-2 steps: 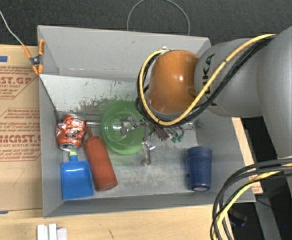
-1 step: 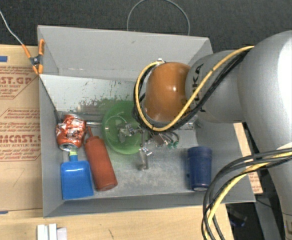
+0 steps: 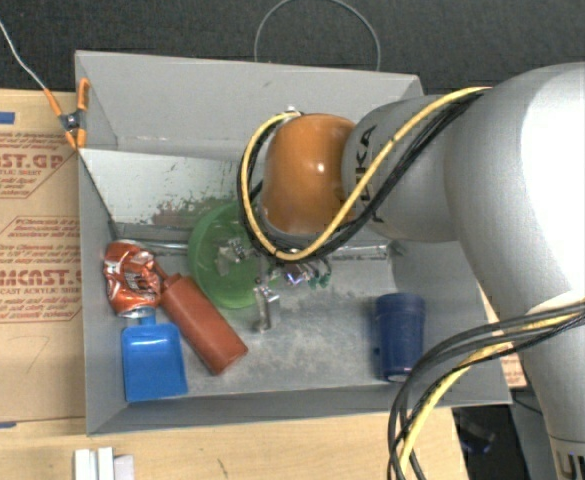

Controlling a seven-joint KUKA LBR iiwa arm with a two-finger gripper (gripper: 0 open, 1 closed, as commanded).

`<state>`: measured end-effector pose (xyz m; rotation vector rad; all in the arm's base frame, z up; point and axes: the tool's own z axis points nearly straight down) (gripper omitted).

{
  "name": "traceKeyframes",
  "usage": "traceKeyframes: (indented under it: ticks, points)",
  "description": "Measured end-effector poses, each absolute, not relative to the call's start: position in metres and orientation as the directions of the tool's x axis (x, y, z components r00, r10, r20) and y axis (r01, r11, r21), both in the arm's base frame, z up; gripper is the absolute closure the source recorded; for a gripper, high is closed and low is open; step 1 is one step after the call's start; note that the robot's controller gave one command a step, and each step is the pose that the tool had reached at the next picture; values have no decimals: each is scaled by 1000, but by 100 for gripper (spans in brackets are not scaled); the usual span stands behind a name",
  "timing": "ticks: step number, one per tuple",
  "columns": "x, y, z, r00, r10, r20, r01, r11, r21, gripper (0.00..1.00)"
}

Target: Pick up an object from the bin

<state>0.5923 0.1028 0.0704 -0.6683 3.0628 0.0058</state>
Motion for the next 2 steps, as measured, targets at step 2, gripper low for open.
traceKeyframes:
  ticks: [2]
  points:
    - [581, 68, 68, -894, -447, -1, -447, 894, 6, 100]
